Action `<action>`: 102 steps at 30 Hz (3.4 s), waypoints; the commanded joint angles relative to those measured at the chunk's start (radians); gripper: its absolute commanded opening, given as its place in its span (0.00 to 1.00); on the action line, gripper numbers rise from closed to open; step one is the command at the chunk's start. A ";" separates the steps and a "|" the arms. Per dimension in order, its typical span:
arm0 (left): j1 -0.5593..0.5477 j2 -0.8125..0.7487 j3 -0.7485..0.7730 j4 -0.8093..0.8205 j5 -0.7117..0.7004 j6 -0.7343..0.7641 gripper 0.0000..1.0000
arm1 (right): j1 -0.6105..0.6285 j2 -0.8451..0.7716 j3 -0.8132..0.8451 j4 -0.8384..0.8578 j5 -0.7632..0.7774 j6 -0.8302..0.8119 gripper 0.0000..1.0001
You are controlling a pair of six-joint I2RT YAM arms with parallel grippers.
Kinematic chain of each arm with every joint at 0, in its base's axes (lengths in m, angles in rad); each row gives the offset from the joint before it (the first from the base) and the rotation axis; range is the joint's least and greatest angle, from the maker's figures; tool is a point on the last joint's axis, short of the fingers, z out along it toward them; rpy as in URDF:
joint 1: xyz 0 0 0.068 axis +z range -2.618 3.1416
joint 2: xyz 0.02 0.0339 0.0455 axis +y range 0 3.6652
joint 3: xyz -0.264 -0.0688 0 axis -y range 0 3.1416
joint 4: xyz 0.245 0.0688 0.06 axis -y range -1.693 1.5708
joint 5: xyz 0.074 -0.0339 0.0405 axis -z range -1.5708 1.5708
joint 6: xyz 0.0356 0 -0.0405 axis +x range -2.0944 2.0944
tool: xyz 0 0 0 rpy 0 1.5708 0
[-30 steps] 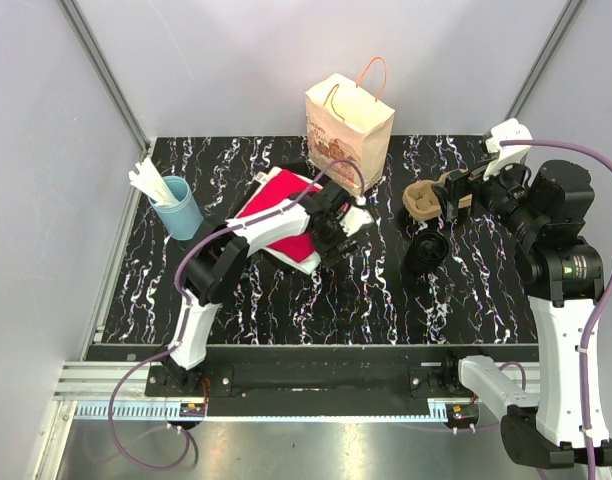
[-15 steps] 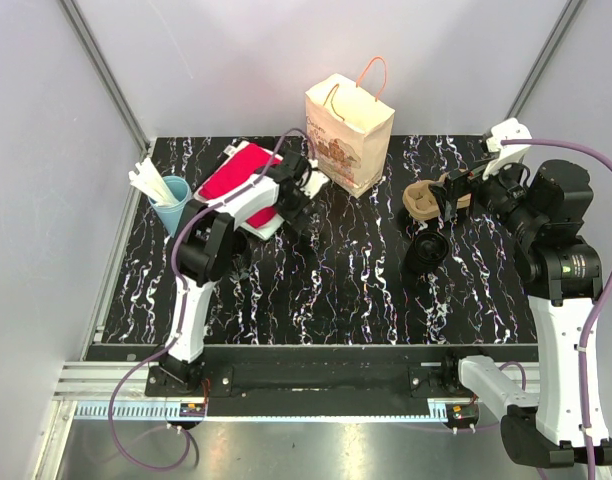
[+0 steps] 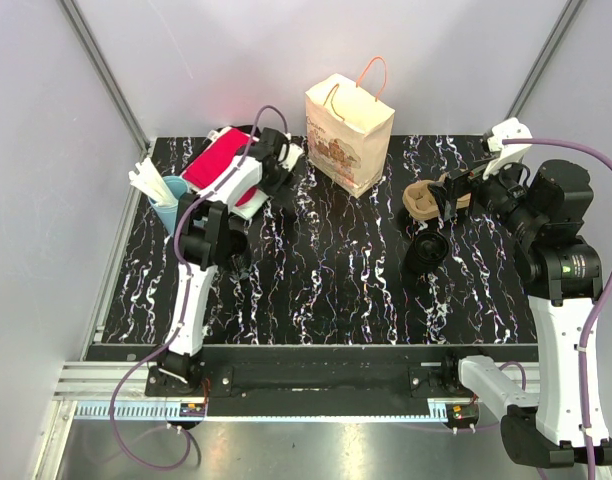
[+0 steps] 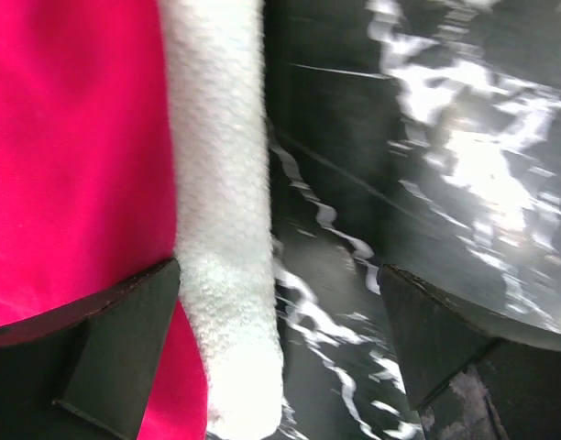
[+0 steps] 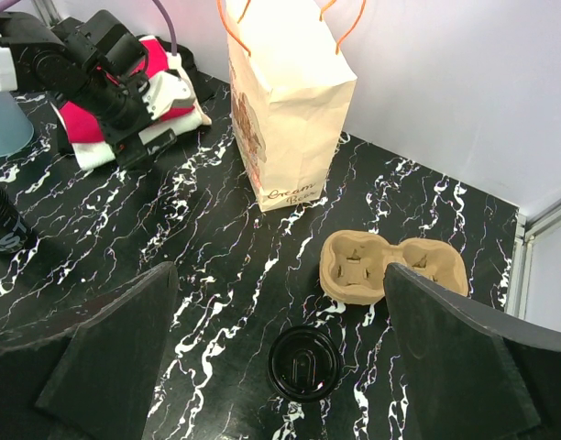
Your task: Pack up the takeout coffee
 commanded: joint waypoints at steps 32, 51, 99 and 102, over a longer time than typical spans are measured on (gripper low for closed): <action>0.212 -0.202 -0.090 0.129 0.126 -0.040 0.99 | 0.001 0.026 0.001 0.059 -0.061 0.041 1.00; 0.093 0.048 0.206 0.093 -0.054 0.021 0.99 | 0.001 0.029 -0.018 0.062 -0.047 0.041 1.00; 0.091 -0.275 0.144 0.044 0.094 0.046 0.99 | 0.001 0.083 -0.032 0.096 -0.075 0.063 1.00; 0.059 -0.382 0.111 0.022 0.123 0.041 0.99 | 0.001 0.099 -0.019 0.093 -0.070 0.054 1.00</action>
